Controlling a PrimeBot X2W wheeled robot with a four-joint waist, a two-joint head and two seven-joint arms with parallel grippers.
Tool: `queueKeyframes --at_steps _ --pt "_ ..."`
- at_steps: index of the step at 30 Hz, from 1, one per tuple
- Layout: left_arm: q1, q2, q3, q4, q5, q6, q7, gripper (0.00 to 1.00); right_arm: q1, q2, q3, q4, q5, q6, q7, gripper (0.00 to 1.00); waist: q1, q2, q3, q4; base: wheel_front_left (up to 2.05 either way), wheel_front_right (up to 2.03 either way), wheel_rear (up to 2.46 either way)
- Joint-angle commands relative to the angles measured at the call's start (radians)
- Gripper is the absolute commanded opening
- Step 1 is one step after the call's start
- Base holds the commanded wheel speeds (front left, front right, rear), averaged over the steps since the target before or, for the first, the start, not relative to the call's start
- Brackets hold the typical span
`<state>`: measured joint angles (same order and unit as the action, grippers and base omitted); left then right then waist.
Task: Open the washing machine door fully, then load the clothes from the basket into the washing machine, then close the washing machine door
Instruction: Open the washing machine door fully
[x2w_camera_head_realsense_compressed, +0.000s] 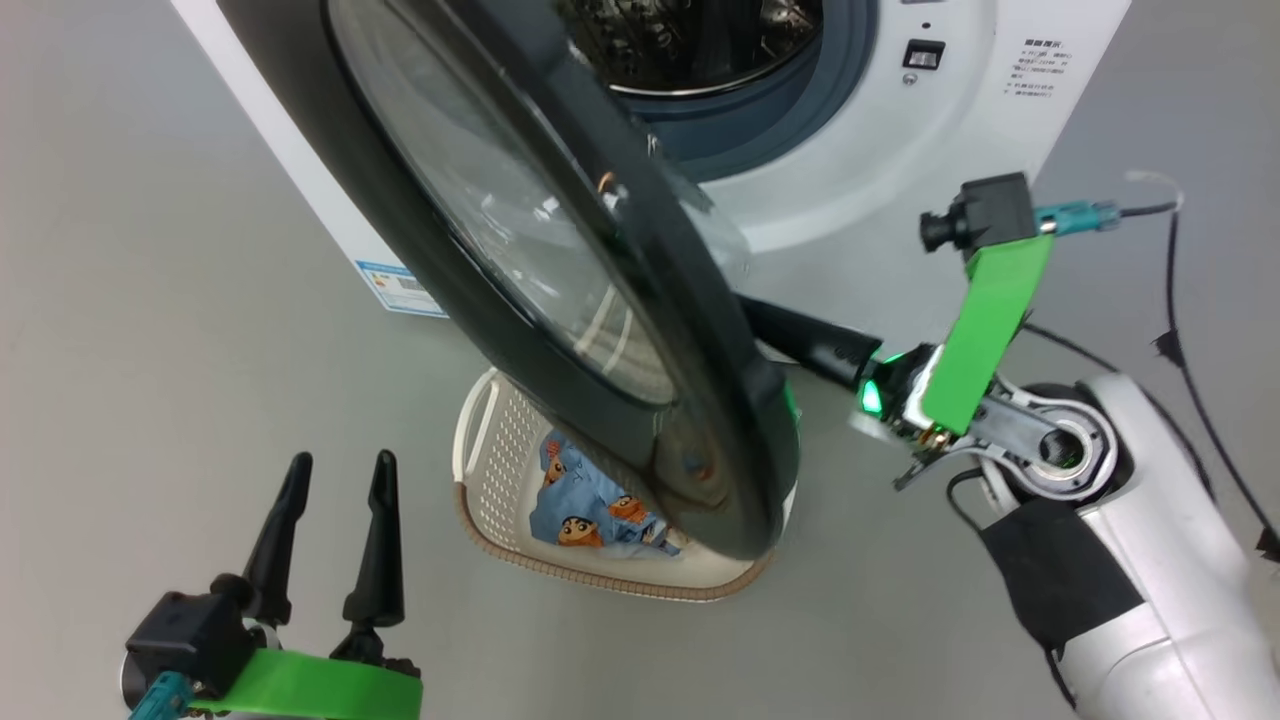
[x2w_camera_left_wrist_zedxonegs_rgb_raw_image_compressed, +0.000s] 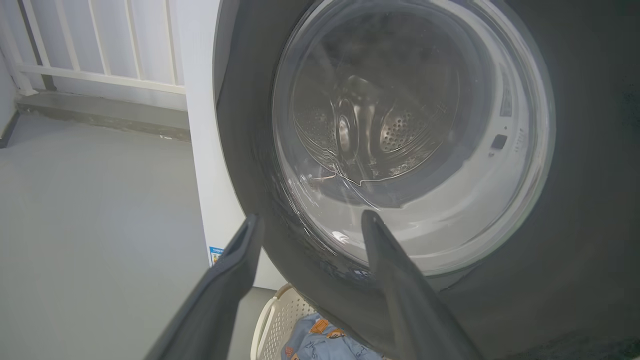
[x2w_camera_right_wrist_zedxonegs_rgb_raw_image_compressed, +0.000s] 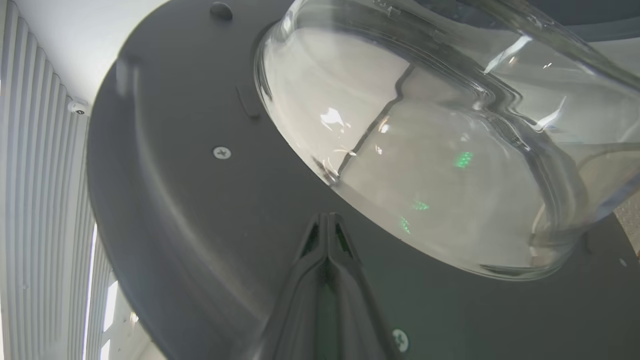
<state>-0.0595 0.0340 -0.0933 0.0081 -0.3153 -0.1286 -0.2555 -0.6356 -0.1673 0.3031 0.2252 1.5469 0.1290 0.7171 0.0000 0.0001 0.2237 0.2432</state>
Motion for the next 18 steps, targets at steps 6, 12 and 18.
queueKeyframes --at_steps 6,12,18 --pt "-0.006 0.016 0.022 -0.015 -0.011 0.002 -0.006 1.0 0.028 0.058 0.065 -0.039 0.009 0.002 0.01 0.0 0.0 -0.0001 -0.02 0.009 0.0 0.0 0.0" --pt "-0.004 0.016 0.014 -0.012 -0.015 0.003 -0.006 1.0 0.038 0.076 0.093 -0.041 0.013 0.002 0.005 0.0 0.0 -0.0001 -0.032 0.017 0.0 0.0 0.0" --pt "-0.005 0.016 0.009 -0.012 -0.017 0.004 -0.006 1.0 0.044 0.093 0.127 -0.041 0.015 0.002 -0.005 0.0 0.0 -0.0001 -0.035 0.022 0.0 0.0 0.0"
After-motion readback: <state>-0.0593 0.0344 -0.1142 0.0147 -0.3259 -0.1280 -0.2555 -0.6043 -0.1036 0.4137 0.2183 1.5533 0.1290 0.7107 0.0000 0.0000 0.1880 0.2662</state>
